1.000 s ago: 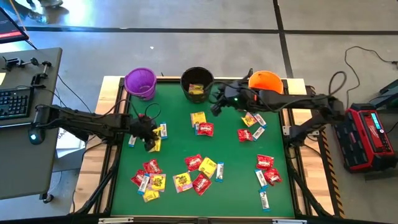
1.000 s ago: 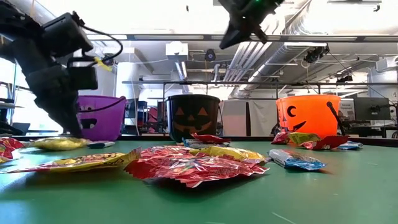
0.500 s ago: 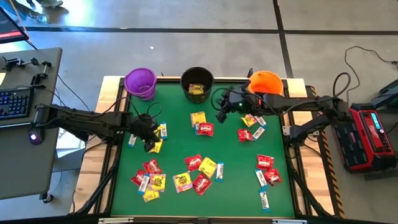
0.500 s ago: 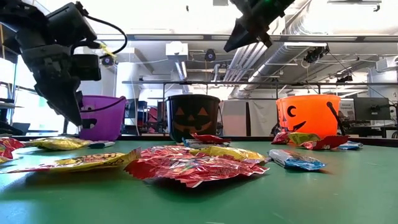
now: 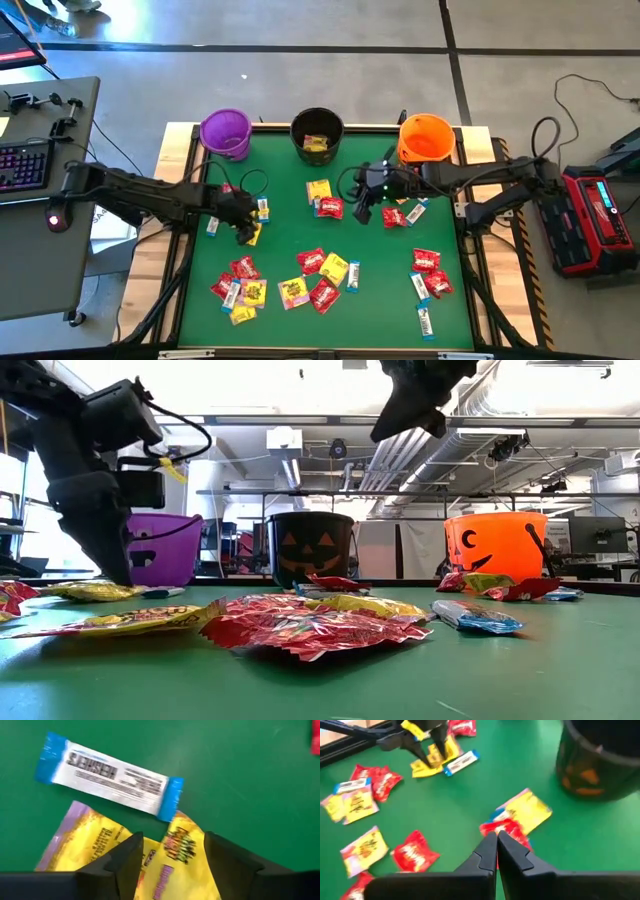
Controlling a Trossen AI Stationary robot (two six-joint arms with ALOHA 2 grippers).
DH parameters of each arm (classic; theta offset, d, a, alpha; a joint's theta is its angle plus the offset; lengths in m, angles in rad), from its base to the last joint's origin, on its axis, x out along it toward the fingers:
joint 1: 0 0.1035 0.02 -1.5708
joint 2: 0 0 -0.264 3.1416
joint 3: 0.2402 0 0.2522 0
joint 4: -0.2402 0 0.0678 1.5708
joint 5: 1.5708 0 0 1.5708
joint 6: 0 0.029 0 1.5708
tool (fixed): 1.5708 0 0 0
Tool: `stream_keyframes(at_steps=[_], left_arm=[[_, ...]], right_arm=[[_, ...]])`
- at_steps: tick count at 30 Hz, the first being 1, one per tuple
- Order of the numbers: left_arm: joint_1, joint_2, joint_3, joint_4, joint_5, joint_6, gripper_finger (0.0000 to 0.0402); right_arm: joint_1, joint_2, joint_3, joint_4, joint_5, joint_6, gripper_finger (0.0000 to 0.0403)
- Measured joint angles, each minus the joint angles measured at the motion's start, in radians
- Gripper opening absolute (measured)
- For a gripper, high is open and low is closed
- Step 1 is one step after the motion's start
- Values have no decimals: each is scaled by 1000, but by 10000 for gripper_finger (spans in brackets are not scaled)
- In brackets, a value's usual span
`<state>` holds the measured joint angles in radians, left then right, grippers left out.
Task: Sort candy by brand, put in halloween buckets
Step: Put the yellow candy pack into the black bucket
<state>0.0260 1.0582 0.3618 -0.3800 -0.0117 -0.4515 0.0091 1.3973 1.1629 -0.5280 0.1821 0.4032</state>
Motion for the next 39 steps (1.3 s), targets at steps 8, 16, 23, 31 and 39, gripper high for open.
stream_keyframes(at_steps=[8,16,23,31,39], left_arm=[[-37,7,0,36,-56,30,219],[-41,43,0,28,-71,47,219],[-41,108,4,61,-21,53,213],[-41,122,3,75,66,86,132],[-41,126,47,-15,97,169,8]], right_arm=[[27,17,0,-11,-31,64,2],[27,18,0,-18,-34,94,103],[23,18,0,-14,-19,85,180],[18,18,0,-14,9,40,160],[3,18,0,-14,11,33,130]])
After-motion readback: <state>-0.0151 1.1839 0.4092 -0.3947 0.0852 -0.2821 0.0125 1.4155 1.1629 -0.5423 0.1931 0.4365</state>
